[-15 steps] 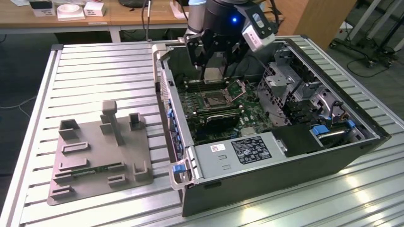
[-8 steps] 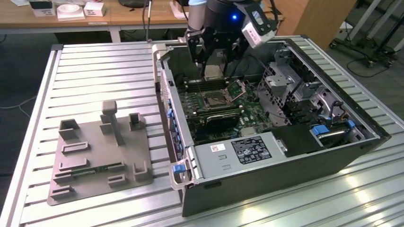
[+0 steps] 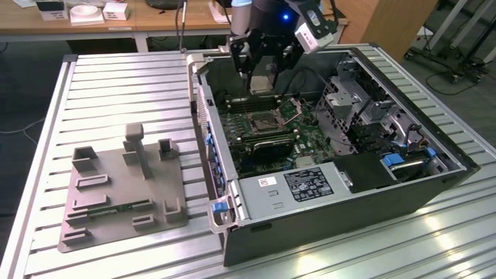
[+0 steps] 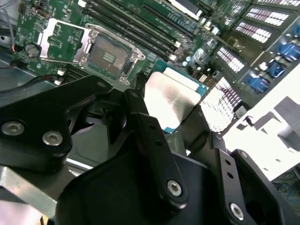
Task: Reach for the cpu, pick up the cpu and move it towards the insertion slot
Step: 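Pick up the cpu and move it towards the insertion slot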
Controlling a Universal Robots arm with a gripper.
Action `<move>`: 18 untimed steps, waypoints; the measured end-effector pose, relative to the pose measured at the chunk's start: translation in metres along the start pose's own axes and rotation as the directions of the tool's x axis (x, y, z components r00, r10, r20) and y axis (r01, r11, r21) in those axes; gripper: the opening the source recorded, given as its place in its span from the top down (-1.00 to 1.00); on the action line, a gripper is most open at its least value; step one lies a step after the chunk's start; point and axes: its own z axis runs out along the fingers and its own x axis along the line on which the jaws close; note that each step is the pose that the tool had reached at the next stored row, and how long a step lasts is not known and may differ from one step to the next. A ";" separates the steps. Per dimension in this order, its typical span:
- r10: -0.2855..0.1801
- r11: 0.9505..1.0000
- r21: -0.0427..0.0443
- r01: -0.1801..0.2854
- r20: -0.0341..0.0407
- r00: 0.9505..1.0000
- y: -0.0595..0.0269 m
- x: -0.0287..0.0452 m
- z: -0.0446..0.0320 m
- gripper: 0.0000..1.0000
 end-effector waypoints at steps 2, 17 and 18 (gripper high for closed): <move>0.000 1.000 0.000 0.000 0.000 1.000 0.0027 -0.0031 0.0003 -0.09; 0.000 1.000 0.000 0.000 0.000 1.000 0.0078 -0.0099 0.0007 -0.09; 0.000 1.000 0.000 0.000 0.000 1.000 0.0078 -0.0099 0.0007 -0.09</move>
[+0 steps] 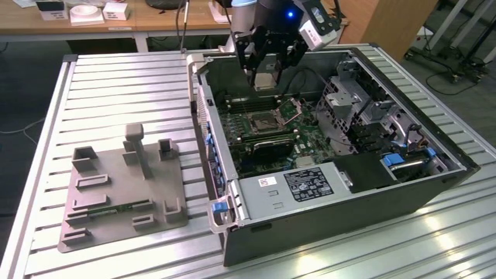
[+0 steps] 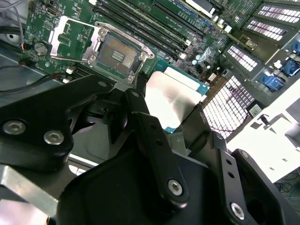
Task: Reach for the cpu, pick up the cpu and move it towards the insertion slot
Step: 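Pick up the cpu and move it towards the insertion slot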
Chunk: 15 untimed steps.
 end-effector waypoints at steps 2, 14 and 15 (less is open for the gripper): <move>0.000 1.000 0.000 0.000 0.000 1.000 0.0001 -0.0001 0.0000 -0.09; 0.000 1.000 0.000 0.000 0.000 1.000 0.0125 -0.0288 0.0017 -0.09; 0.000 1.000 0.000 0.000 0.000 1.000 0.0153 -0.0293 0.0021 -0.09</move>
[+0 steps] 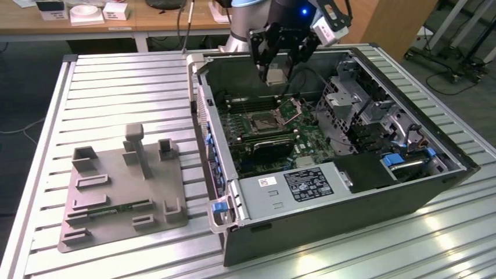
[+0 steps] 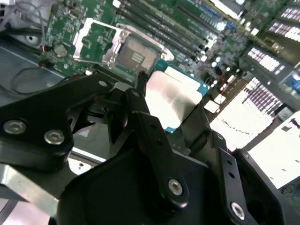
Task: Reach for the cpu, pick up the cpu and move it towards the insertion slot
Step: 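Pick up the cpu and move it towards the insertion slot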
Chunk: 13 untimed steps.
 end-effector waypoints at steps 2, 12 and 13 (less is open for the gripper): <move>0.000 1.000 0.000 0.000 0.000 1.000 0.0056 -0.0005 0.0009 -0.09; 0.010 1.000 0.000 -0.010 0.002 1.000 0.0225 -0.0026 0.0043 -0.09; 0.014 1.000 0.000 -0.014 0.002 1.000 0.0231 -0.0027 0.0045 -0.09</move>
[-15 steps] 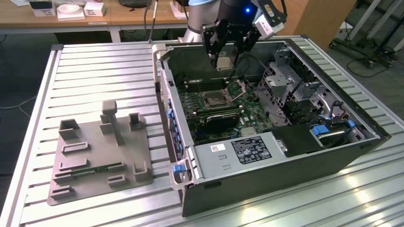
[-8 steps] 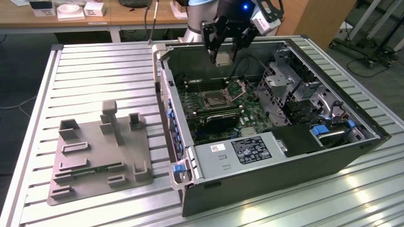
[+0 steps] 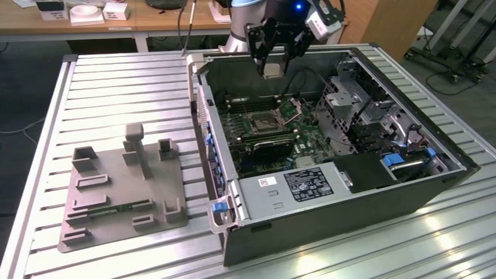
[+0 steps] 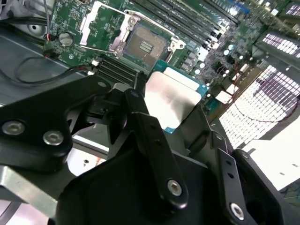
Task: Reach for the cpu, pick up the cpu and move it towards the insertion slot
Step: 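Pick up the cpu and move it towards the insertion slot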
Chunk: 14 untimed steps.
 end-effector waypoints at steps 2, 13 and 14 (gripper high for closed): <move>0.010 1.000 0.000 -0.010 0.001 1.000 0.0008 -0.0003 0.0004 -0.09; 0.022 1.000 0.000 -0.022 0.002 1.000 0.0155 -0.0032 0.0030 -0.09; 0.022 1.000 0.000 -0.022 0.002 1.000 0.0170 -0.0047 0.0032 -0.09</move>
